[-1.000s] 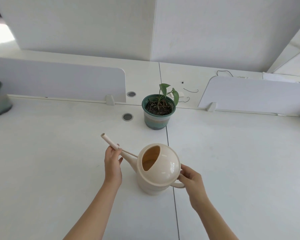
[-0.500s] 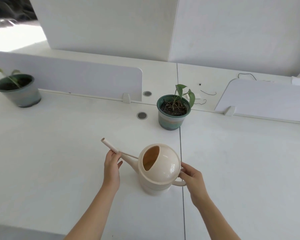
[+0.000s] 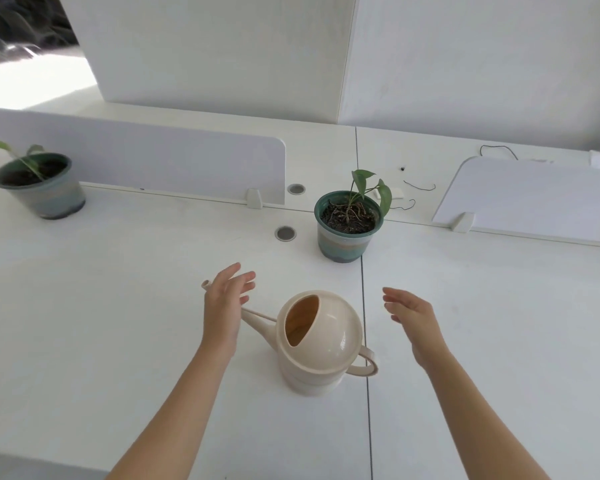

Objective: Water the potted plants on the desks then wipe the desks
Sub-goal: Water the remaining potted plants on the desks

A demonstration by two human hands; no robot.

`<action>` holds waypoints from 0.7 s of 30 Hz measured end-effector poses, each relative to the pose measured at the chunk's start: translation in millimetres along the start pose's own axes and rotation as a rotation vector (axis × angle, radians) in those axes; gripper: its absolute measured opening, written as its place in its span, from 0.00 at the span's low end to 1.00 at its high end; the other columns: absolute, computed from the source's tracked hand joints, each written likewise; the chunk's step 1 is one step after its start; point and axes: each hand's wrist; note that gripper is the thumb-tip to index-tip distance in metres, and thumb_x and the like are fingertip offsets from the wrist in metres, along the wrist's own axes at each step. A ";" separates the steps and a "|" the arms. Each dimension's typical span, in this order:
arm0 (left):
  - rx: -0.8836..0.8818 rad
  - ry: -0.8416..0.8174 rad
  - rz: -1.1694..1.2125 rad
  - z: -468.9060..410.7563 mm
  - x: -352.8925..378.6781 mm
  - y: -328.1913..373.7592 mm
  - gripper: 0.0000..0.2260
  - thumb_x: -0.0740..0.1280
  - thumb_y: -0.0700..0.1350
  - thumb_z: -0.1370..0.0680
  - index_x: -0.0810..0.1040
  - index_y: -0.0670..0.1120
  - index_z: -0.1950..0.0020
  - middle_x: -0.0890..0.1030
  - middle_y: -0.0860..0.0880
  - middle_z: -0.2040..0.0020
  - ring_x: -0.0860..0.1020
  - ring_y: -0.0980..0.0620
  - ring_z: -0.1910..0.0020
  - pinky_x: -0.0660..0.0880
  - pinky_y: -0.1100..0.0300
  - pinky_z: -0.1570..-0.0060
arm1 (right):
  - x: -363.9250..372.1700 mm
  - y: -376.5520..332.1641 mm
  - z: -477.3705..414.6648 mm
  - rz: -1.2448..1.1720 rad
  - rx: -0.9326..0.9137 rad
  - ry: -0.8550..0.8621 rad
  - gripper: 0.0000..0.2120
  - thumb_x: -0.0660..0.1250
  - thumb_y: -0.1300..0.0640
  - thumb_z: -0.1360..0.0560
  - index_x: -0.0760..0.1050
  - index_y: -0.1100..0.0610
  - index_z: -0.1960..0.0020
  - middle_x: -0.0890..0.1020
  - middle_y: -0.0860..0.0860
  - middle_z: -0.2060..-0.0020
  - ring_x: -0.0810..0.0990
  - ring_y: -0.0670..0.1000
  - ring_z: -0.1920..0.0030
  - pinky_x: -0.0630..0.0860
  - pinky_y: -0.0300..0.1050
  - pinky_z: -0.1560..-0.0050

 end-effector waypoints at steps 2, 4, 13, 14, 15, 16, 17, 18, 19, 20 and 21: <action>0.015 -0.051 -0.034 -11.6 20.6 5.5 0.11 0.59 0.39 0.22 0.73 0.44 0.41 0.80 0.47 0.53 0.77 0.47 0.49 0.72 0.59 0.50 | -1.3 -9.6 -14.2 0.008 -0.016 0.025 0.15 0.61 0.69 0.27 0.76 0.61 0.43 0.78 0.53 0.49 0.74 0.50 0.48 0.69 0.40 0.50; 0.032 -0.100 -0.100 -22.2 40.6 8.5 0.12 0.59 0.41 0.22 0.73 0.44 0.39 0.79 0.47 0.50 0.77 0.48 0.48 0.72 0.59 0.50 | 1.0 -18.8 -27.7 0.013 -0.025 0.044 0.14 0.61 0.69 0.27 0.76 0.62 0.43 0.78 0.53 0.50 0.75 0.50 0.49 0.70 0.40 0.50; 0.003 -0.256 -0.288 -78.7 105.9 -5.5 0.19 0.57 0.44 0.21 0.69 0.37 0.33 0.71 0.39 0.32 0.68 0.42 0.32 0.63 0.46 0.31 | 20.5 -45.3 -88.5 0.001 -0.003 0.091 0.22 0.59 0.69 0.27 0.69 0.62 0.34 0.72 0.57 0.34 0.70 0.53 0.38 0.64 0.44 0.39; 0.000 -0.271 -0.286 -83.7 111.2 -8.0 0.19 0.57 0.43 0.21 0.67 0.37 0.31 0.69 0.38 0.30 0.66 0.42 0.31 0.61 0.48 0.31 | 21.3 -46.3 -95.4 -0.010 0.006 0.091 0.23 0.58 0.69 0.27 0.68 0.61 0.33 0.71 0.57 0.33 0.69 0.54 0.35 0.63 0.43 0.40; -0.006 -0.280 -0.280 -89.0 116.0 -10.1 0.20 0.56 0.43 0.20 0.66 0.38 0.30 0.67 0.40 0.29 0.65 0.44 0.29 0.60 0.51 0.30 | 21.9 -47.2 -102.2 -0.025 0.010 0.088 0.23 0.58 0.69 0.27 0.67 0.61 0.32 0.70 0.57 0.33 0.68 0.54 0.33 0.63 0.42 0.40; -0.014 -0.285 -0.272 -94.8 120.5 -12.4 0.20 0.55 0.43 0.20 0.64 0.40 0.28 0.66 0.43 0.27 0.64 0.47 0.28 0.58 0.55 0.30 | 22.3 -47.7 -108.7 -0.043 0.014 0.086 0.24 0.58 0.69 0.27 0.66 0.60 0.32 0.70 0.57 0.32 0.67 0.54 0.32 0.62 0.42 0.40; -0.021 -0.289 -0.263 -101.4 124.6 -14.7 0.20 0.55 0.42 0.20 0.62 0.41 0.27 0.64 0.45 0.26 0.62 0.49 0.27 0.57 0.58 0.30 | 22.8 -47.7 -115.5 -0.063 0.017 0.087 0.24 0.58 0.69 0.27 0.66 0.59 0.31 0.69 0.56 0.32 0.66 0.54 0.31 0.62 0.42 0.40; -0.022 -0.294 -0.252 -108.4 128.7 -17.5 0.21 0.55 0.42 0.20 0.61 0.41 0.27 0.63 0.46 0.26 0.61 0.50 0.27 0.56 0.59 0.30 | 23.5 -47.1 -122.7 -0.083 0.022 0.092 0.24 0.58 0.69 0.27 0.65 0.59 0.31 0.69 0.56 0.31 0.65 0.53 0.31 0.62 0.42 0.40; -0.027 -0.298 -0.247 -115.1 132.4 -20.2 0.21 0.54 0.42 0.19 0.61 0.41 0.27 0.63 0.46 0.26 0.61 0.50 0.27 0.55 0.60 0.30 | 24.0 -45.6 -130.0 -0.103 0.026 0.099 0.24 0.58 0.68 0.26 0.65 0.58 0.31 0.68 0.55 0.31 0.65 0.53 0.30 0.62 0.43 0.40; -0.033 -0.296 -0.241 -122.0 136.2 -23.5 0.20 0.54 0.43 0.19 0.61 0.41 0.26 0.62 0.46 0.26 0.61 0.51 0.27 0.55 0.59 0.29 | 25.0 -43.7 -137.4 -0.120 0.029 0.109 0.24 0.59 0.67 0.26 0.64 0.58 0.30 0.67 0.54 0.30 0.64 0.53 0.30 0.62 0.43 0.39; -0.046 -0.290 -0.237 -128.7 139.8 -26.7 0.20 0.54 0.43 0.19 0.61 0.41 0.27 0.62 0.46 0.26 0.61 0.50 0.27 0.55 0.58 0.28 | 26.3 -41.1 -144.4 -0.136 0.031 0.124 0.24 0.59 0.66 0.25 0.63 0.58 0.30 0.66 0.53 0.30 0.65 0.52 0.30 0.62 0.43 0.39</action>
Point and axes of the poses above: each hand's wrist, its own z-axis away from the middle knuckle, its own x-axis out of the palm, y = z × x
